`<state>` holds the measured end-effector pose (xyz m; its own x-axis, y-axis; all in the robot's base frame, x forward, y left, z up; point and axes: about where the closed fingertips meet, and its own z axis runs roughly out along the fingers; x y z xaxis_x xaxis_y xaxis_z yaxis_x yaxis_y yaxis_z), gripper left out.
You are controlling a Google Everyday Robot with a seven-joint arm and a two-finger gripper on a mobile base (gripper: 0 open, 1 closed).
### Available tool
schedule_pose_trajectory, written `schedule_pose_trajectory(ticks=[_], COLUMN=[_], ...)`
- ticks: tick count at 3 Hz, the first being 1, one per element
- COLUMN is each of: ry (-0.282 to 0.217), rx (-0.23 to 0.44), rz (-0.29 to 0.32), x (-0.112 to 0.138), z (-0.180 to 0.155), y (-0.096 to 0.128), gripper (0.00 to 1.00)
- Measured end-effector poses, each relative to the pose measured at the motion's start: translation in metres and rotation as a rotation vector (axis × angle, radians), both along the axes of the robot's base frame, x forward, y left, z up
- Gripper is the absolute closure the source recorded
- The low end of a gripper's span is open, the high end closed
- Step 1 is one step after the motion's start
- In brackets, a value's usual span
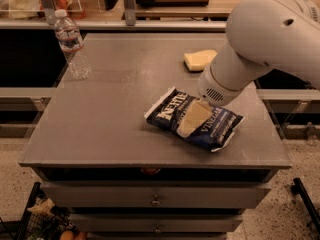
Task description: Move blue chip bag near water bottle
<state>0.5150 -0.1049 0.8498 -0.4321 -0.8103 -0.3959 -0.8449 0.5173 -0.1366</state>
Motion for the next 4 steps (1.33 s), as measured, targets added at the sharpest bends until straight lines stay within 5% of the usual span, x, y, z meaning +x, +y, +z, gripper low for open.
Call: schedule_pose_trajectory(ticks=[3,4], ry=[-0.019,-0.074], rx=[-0.016,-0.041], rz=[0.028,0.070], x=[0.005,0.006], z=[0.003,0.034], y=[0.007,0.004], gripper=[0.87,1.00])
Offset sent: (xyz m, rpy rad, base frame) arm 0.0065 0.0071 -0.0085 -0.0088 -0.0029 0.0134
